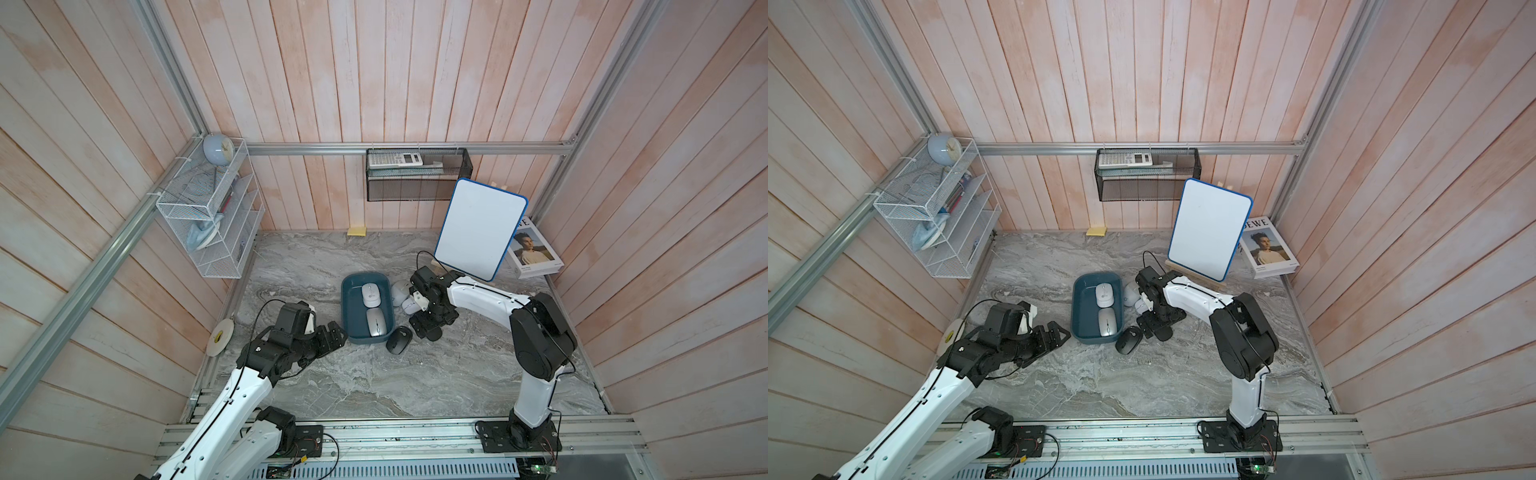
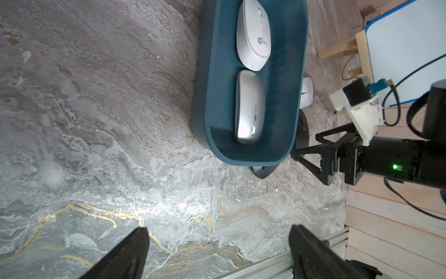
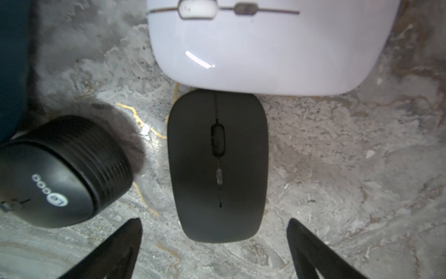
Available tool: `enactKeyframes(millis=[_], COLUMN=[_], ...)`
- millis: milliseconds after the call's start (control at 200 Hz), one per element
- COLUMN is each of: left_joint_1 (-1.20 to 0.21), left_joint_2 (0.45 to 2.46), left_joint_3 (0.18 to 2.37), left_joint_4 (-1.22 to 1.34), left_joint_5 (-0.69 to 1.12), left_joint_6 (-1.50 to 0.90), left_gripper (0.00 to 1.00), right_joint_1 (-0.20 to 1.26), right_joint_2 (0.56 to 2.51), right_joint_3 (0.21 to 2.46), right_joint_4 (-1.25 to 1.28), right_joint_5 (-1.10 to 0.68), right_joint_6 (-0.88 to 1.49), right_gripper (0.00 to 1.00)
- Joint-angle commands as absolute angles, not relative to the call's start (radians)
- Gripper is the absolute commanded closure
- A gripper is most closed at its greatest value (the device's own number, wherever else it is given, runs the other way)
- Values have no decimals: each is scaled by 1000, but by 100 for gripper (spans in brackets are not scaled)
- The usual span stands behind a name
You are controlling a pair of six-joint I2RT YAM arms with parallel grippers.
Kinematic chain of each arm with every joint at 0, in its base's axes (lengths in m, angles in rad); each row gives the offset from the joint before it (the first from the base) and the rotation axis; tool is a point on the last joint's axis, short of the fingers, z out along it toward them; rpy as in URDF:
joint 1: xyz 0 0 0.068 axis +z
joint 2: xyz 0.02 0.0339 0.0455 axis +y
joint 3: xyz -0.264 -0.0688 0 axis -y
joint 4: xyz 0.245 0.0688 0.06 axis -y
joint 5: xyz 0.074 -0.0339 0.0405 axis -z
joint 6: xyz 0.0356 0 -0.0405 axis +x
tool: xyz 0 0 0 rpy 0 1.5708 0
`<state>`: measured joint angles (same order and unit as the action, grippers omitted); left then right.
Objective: Put the mouse in the storage box
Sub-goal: Pick up the mouse from the center of the board.
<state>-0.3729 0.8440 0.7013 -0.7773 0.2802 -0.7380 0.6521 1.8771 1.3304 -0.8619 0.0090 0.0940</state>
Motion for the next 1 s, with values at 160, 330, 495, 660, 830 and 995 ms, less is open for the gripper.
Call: enactKeyframes(millis=[160,330,495,660,830,995], left_joint_1=[-497,-511,-513,-514,-513,-516], left_joint_2=[887,905,912,914,922,936], left_joint_3=[720,725,726,727,725,723], left_joint_4=[-755,-758,-759,-765,-765,-749], left_joint_5=[192,175,162,152,149,158], left_joint_6=[-710,-709,-712,-712,-713,-719], left_gripper=[5,5,5,5,5,5], right_joint_1=[637,620,617,619,622,623], right_joint_2=[1943,1965,1987,2011,2022,1975], right_joint_3=[1341,1351,1355,1362,1366,1351], right_joint_4=[-832,-822,-807,-797,-796,-784], right_joint_5=[-19,-23,-6,9,7,8], right_joint_6=[78,83,92,103,112,120], right_gripper=[6,14,18,24,31,40])
